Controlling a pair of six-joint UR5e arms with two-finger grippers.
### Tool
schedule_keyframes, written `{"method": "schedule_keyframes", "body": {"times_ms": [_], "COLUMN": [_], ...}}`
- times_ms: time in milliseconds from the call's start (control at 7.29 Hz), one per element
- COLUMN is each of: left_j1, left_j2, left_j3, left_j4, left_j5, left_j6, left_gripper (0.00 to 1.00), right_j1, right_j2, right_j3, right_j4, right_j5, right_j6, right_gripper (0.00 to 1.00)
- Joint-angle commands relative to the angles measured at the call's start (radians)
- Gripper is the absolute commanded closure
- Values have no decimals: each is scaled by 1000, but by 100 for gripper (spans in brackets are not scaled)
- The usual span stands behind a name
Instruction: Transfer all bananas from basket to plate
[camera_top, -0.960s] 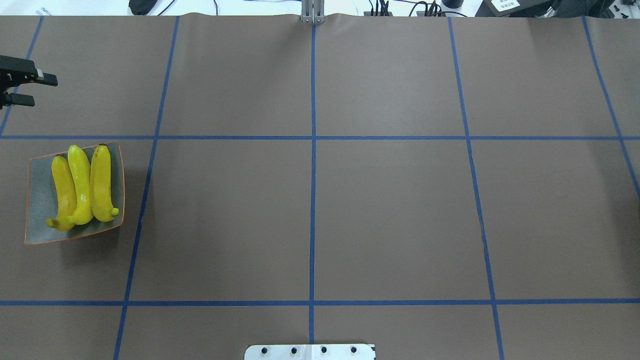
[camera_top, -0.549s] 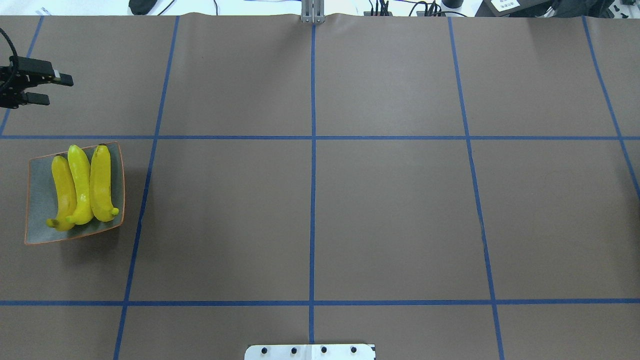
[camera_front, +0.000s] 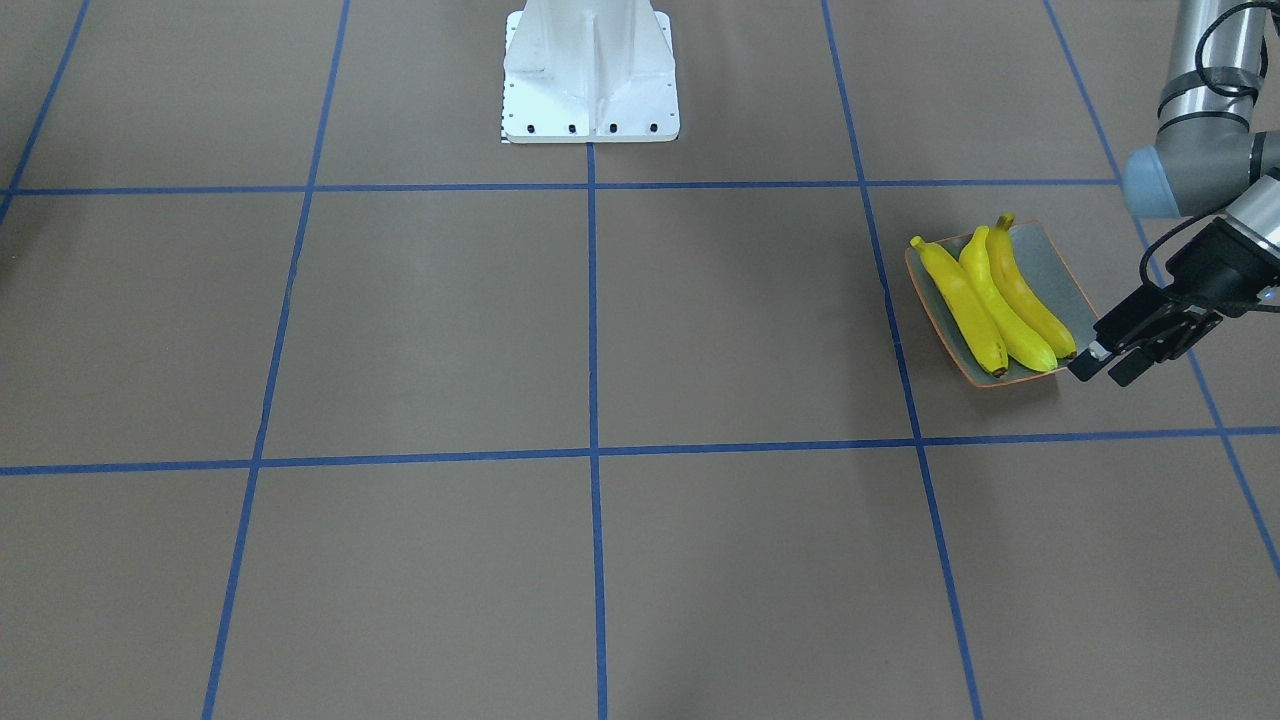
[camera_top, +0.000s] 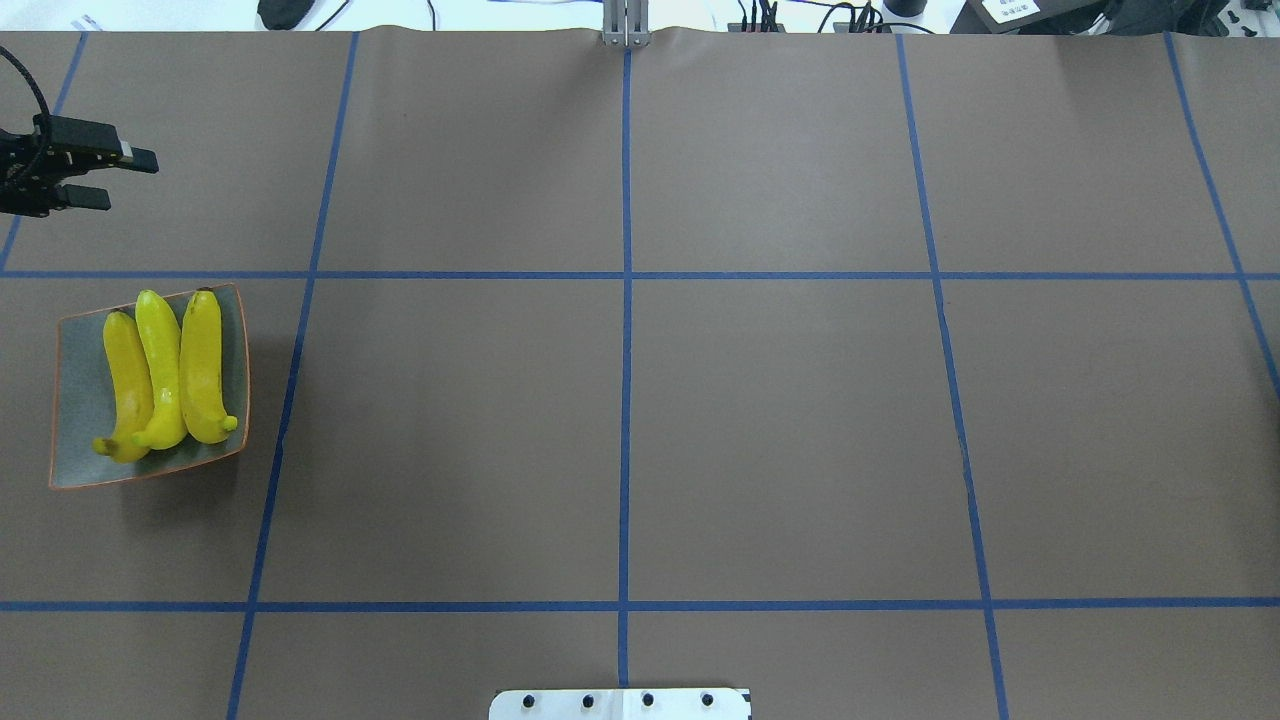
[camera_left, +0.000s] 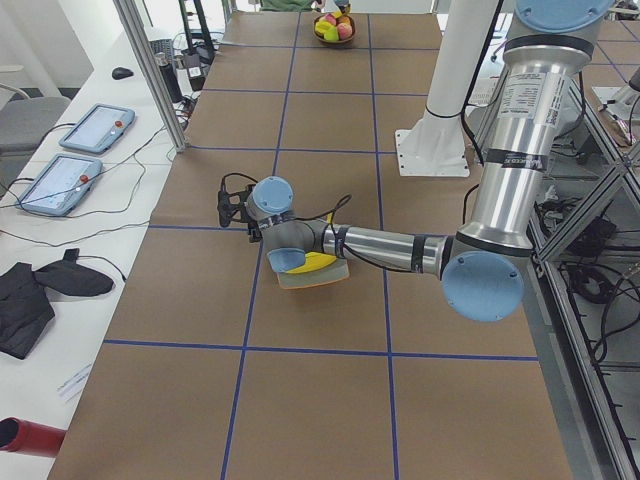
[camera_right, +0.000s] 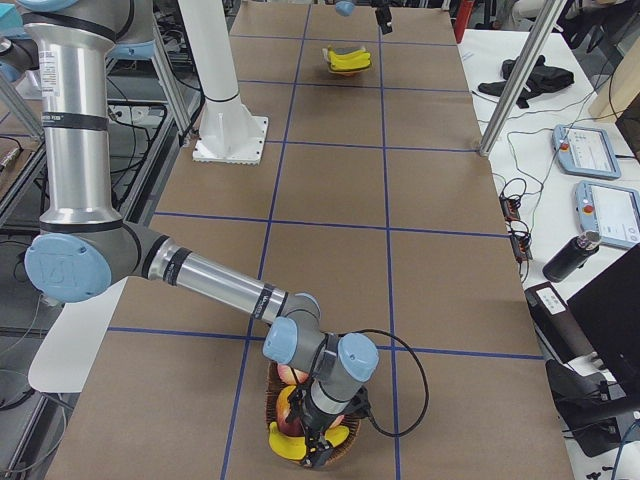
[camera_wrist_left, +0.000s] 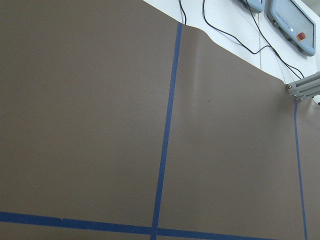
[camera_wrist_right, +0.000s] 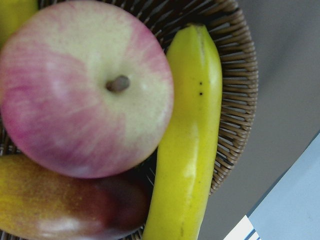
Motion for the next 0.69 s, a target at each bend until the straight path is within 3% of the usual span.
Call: {"method": "schedule_keyframes", "body": {"times_ms": [0, 137, 412, 549], "left_j1": [1, 3, 4, 6], "left_j2": [-1, -1, 1, 1], "left_j3": [-2, -2, -3, -3], "left_j4": [-1, -2, -2, -2], "left_j5": [0, 0, 0, 0], "left_j6": [0, 0, 0, 0], "left_gripper": [0, 0, 0, 0], "right_j1": [-2, -2, -3, -5], "right_j2": [-1, -7, -16, -18], "right_j3": [-2, -2, -2, -2], "right_j4": [1, 1, 1, 1], "right_j5": [2, 8, 10, 12], "right_j6": [-5, -8, -5, 1], "right_gripper": [10, 25, 31, 45]}}
